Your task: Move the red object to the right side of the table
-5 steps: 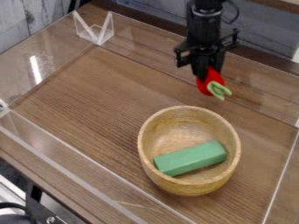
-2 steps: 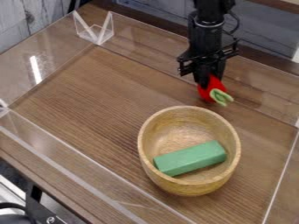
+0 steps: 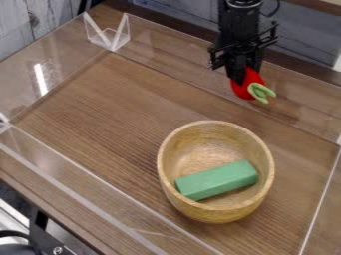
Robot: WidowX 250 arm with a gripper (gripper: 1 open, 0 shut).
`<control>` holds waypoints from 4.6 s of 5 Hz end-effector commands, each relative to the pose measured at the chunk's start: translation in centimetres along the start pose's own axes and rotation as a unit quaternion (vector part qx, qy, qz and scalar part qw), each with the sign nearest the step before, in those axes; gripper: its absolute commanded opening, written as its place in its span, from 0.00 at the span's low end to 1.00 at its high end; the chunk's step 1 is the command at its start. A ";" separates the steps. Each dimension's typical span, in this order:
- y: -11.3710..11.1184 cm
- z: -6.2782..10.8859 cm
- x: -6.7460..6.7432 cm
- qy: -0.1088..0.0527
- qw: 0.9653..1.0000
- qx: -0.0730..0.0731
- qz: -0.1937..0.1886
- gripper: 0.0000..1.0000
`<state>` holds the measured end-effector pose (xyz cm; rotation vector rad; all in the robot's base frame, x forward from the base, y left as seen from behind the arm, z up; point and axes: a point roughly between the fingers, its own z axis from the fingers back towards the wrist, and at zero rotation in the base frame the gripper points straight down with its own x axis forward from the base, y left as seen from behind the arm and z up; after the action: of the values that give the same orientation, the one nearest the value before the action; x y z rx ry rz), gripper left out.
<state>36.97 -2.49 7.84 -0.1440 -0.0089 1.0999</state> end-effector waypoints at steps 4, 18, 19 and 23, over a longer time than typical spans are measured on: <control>-2.4 0.4 -8.8 -0.018 0.990 -0.034 -0.138 0.00; -3.6 -3.9 -7.1 -0.052 0.982 -0.025 -0.181 0.00; -3.8 -4.1 -7.6 -0.046 0.974 -0.025 -0.221 0.00; -4.3 -2.2 -8.5 -0.049 0.976 -0.038 -0.209 1.00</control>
<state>36.10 -11.78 3.08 -0.0872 -0.0793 0.6920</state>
